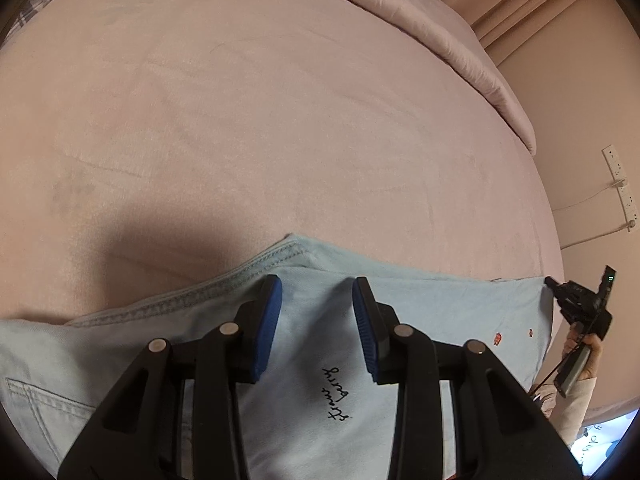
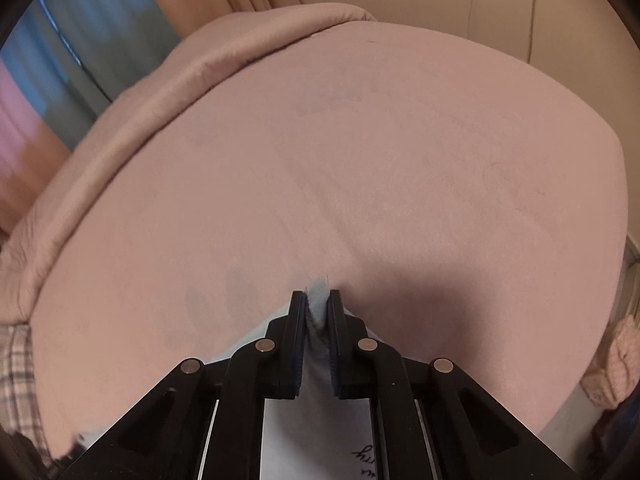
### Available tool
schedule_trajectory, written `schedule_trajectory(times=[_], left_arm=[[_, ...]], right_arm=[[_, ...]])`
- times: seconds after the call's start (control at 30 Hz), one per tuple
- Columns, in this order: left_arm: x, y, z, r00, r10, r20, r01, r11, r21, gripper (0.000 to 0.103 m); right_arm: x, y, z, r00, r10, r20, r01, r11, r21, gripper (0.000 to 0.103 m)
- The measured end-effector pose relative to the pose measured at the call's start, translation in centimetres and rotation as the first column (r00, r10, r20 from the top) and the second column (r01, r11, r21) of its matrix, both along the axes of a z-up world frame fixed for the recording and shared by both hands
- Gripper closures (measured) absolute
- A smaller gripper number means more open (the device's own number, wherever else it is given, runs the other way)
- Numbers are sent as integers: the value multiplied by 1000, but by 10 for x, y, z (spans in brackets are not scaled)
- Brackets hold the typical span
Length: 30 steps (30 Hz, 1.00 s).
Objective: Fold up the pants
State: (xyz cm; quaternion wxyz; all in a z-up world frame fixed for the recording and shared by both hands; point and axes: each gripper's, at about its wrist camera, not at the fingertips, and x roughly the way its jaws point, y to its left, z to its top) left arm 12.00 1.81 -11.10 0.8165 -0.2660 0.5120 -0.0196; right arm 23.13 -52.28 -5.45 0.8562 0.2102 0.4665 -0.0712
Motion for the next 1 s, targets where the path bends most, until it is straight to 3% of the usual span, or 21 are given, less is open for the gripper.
schedule_trajectory(times=[0.1, 0.2, 0.27, 0.33, 0.43, 0.57, 0.7, 0.77, 0.8, 0.83, 0.87, 1.0], left_arm=[[-5, -5, 5, 1000, 15, 0, -15, 1000, 8, 65], [-19, -13, 20, 1000, -9, 18, 10, 1000, -19, 57], [-30, -22, 32, 998, -23, 50, 25, 999, -39, 46], [-46, -37, 40, 995, -56, 79, 60, 997, -52, 45], [-63, -56, 41, 992, -103, 78, 111, 989, -98, 45], [-82, -81, 26, 982, -184, 35, 187, 970, -156, 45], [-80, -91, 3, 979, -198, -45, 188, 969, -159, 47], [-79, -93, -3, 980, -194, -49, 184, 971, -153, 47], [-80, -94, -3, 979, -197, -47, 189, 971, -145, 47], [-78, -97, -2, 978, -204, -45, 196, 972, -131, 46], [-78, -98, -2, 977, -206, -47, 199, 972, -125, 46], [-76, -101, -5, 977, -206, -53, 199, 973, -115, 45]], right_arm=[[8, 9, -21, 999, 2, -52, -4, 999, -39, 96], [9, 6, -12, 999, 28, -31, -31, 995, -97, 94], [3, 3, -1, 1000, 20, -16, -22, 995, -97, 84], [-15, -2, 10, 1000, 5, 15, -4, 993, -115, 61], [-43, -14, 21, 999, -12, 46, 17, 993, -114, 56], [-74, -31, 5, 998, -55, 6, 55, 998, -44, 56], [-90, -29, -18, 997, -39, -61, 38, 999, -31, 56], [-98, -24, -29, 996, -20, -89, 16, 999, -49, 56], [-98, -22, -31, 996, -28, -83, 22, 997, -77, 63], [-96, -21, -31, 996, -41, -81, 33, 994, -104, 79], [-96, -22, -30, 996, -54, -75, 46, 992, -114, 86], [-110, -29, -13, 995, -94, -16, 92, 991, -92, 95]])
